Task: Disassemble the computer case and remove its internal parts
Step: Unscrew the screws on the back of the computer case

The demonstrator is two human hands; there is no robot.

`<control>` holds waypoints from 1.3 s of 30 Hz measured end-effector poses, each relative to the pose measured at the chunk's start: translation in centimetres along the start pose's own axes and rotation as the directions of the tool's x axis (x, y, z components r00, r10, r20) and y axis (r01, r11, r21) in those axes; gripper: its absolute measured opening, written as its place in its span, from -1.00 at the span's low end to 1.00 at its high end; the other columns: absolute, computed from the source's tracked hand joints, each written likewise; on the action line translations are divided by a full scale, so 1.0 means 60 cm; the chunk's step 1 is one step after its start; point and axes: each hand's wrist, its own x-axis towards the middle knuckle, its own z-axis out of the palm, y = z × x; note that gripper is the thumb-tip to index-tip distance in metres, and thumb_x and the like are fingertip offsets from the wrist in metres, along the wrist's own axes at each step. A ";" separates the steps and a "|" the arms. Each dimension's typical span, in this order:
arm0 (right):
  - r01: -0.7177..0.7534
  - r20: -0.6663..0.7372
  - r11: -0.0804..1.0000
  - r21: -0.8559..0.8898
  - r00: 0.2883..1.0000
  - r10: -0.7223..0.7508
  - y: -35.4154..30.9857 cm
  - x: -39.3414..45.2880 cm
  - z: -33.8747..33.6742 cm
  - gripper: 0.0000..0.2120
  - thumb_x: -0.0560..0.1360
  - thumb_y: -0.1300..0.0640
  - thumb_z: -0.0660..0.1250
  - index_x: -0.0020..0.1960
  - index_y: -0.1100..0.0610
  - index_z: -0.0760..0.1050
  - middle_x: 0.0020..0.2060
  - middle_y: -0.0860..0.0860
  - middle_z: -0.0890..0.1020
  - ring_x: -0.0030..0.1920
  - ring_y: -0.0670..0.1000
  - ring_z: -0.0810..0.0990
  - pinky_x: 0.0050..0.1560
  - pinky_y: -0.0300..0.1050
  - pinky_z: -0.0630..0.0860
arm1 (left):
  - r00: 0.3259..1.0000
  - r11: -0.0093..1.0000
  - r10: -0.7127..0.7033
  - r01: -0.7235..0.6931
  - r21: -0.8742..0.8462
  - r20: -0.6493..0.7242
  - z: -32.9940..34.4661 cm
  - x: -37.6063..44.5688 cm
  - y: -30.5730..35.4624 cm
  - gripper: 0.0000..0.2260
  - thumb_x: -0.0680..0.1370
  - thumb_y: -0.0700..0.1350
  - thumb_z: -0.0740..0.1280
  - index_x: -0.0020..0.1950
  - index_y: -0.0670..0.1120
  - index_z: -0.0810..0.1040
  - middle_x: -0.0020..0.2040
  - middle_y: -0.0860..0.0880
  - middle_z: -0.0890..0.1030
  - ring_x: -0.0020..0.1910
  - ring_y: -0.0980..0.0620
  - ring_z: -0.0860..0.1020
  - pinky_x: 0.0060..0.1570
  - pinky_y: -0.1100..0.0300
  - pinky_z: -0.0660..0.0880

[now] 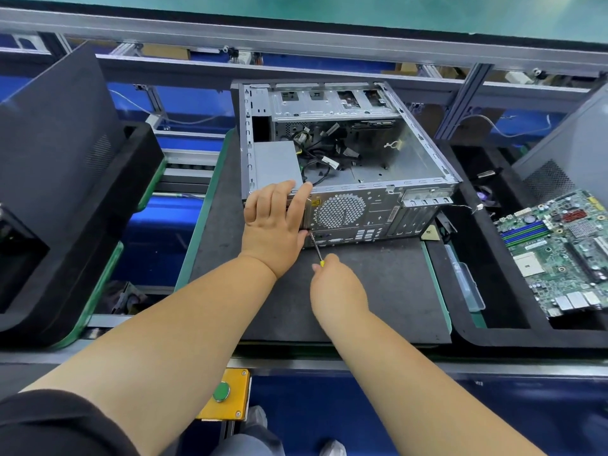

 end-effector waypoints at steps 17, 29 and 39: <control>-0.582 0.581 0.029 0.813 0.807 -0.107 0.030 -0.017 0.000 -0.66 0.65 -0.05 0.17 -0.07 0.19 0.51 -0.43 0.02 0.54 -0.54 -0.10 0.33 -0.57 -0.27 0.32 | 1.000 1.000 0.003 -0.003 0.022 -0.004 0.001 -0.001 0.000 -0.18 0.26 0.07 0.53 0.44 -0.01 0.25 0.29 -0.07 0.24 0.25 -0.12 0.25 0.29 -0.04 0.15; -0.012 -0.009 1.000 0.020 1.000 0.012 0.013 -0.010 -0.004 -0.71 0.68 -0.03 0.08 0.07 0.18 0.41 -0.09 0.10 0.58 -0.17 0.07 0.44 -0.25 -0.10 0.29 | 1.000 1.000 -0.016 0.016 0.015 0.007 -0.002 0.000 0.003 -0.23 0.25 0.06 0.55 0.42 -0.05 0.42 0.28 -0.08 0.24 0.25 -0.13 0.24 0.29 -0.05 0.14; -0.525 0.534 0.171 0.834 0.846 -0.006 0.032 -0.022 -0.022 -0.72 0.66 0.13 0.17 -0.03 0.29 0.57 -0.22 0.13 0.65 -0.43 -0.07 0.49 -0.46 -0.27 0.47 | 0.999 0.999 -0.019 0.018 0.034 0.036 -0.005 0.000 0.002 -0.25 0.28 0.06 0.52 0.44 -0.04 0.40 0.28 -0.14 0.47 0.25 -0.13 0.25 0.29 -0.04 0.17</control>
